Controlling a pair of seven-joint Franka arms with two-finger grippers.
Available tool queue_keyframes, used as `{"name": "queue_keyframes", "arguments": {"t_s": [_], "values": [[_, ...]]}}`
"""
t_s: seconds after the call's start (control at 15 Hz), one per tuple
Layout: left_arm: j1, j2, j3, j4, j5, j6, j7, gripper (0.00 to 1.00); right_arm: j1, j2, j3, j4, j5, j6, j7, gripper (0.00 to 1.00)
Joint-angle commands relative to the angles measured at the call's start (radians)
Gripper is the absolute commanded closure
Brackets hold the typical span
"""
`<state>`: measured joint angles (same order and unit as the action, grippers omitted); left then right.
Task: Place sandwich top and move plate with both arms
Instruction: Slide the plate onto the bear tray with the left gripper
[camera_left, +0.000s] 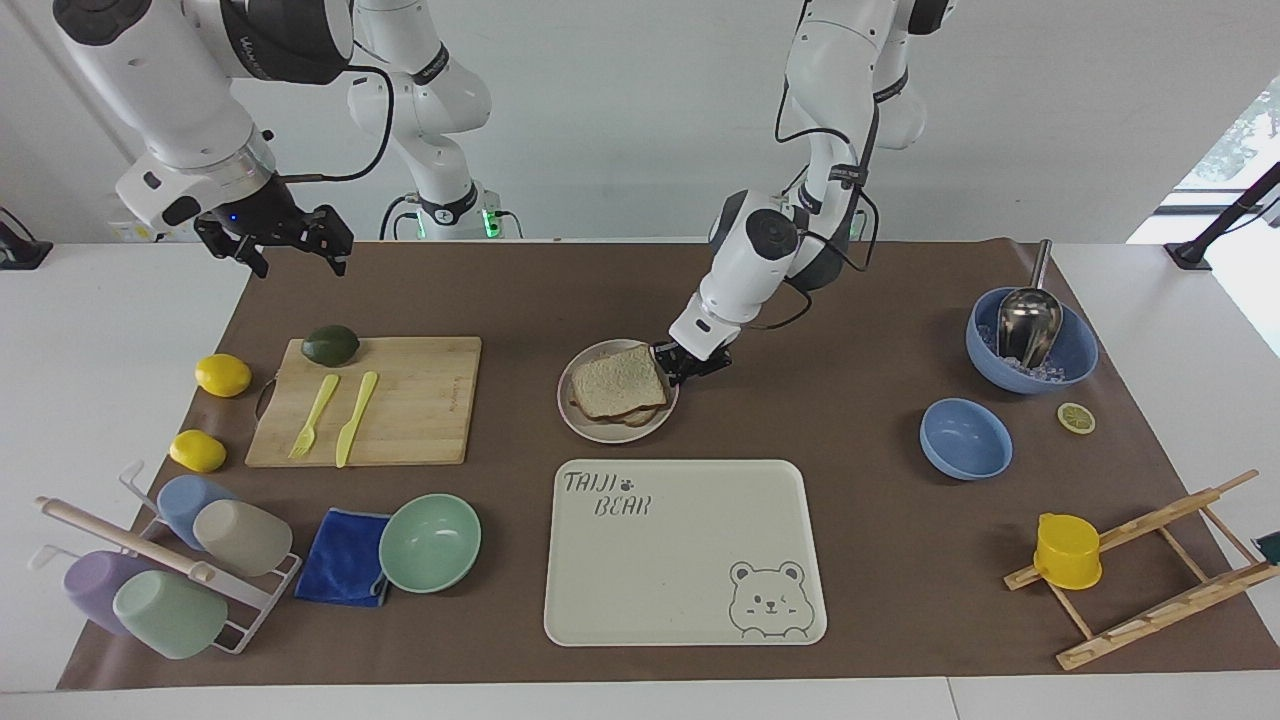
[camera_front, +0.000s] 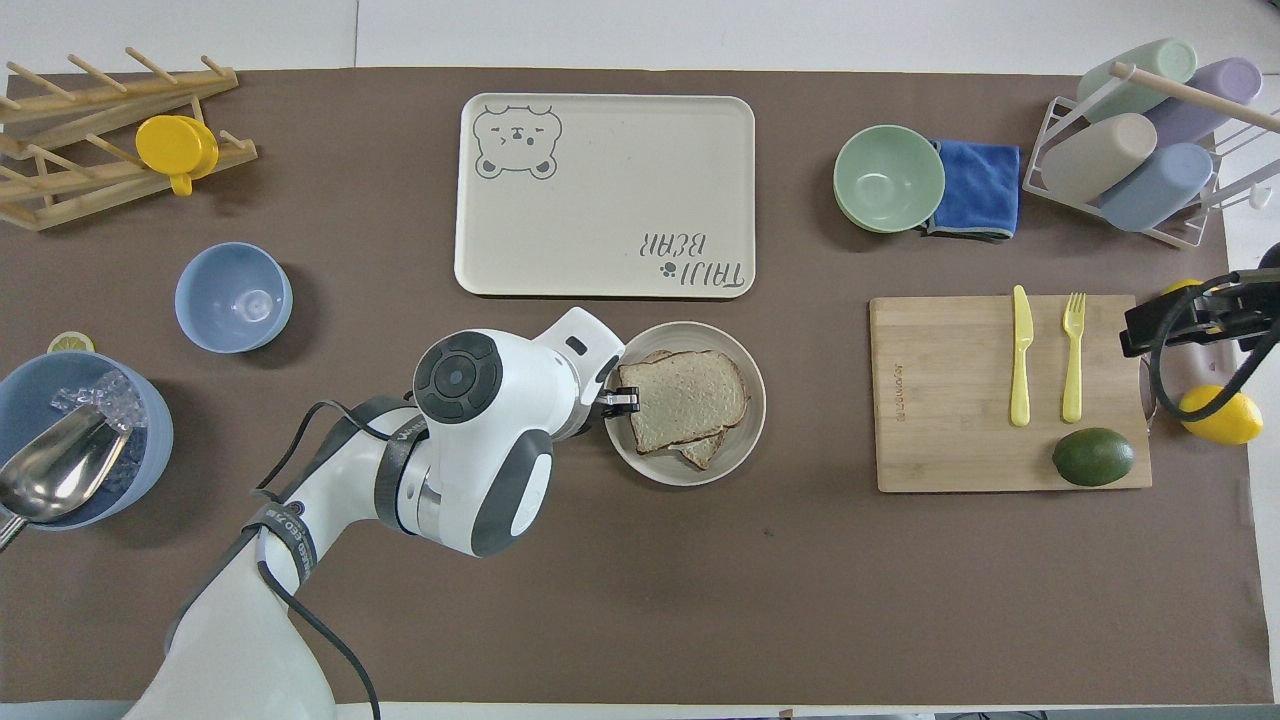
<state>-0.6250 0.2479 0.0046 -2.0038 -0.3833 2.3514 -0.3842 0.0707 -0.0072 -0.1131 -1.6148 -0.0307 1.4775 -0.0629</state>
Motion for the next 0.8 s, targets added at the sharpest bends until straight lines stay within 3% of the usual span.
{"name": "queue_keyframes", "arguments": {"t_s": [0.0, 0.2, 0.4, 0.74], "values": [[0.080, 0.005, 0.002, 0.176, -0.025, -0.191, -0.002, 1.00, -0.009, -0.013, 0.009, -0.007, 0.000, -0.008, 0.018, 0.00], [0.143, 0.062, 0.006, 0.339, -0.062, -0.273, -0.012, 1.00, -0.009, -0.013, 0.009, -0.007, 0.000, -0.008, 0.018, 0.00], [0.194, 0.118, 0.011, 0.416, -0.065, -0.277, -0.018, 1.00, -0.009, -0.013, 0.009, -0.007, 0.000, -0.008, 0.018, 0.00], [0.241, 0.341, 0.076, 0.663, -0.060, -0.300, -0.047, 1.00, -0.009, -0.013, 0.009, -0.007, 0.000, -0.008, 0.018, 0.00]]}}
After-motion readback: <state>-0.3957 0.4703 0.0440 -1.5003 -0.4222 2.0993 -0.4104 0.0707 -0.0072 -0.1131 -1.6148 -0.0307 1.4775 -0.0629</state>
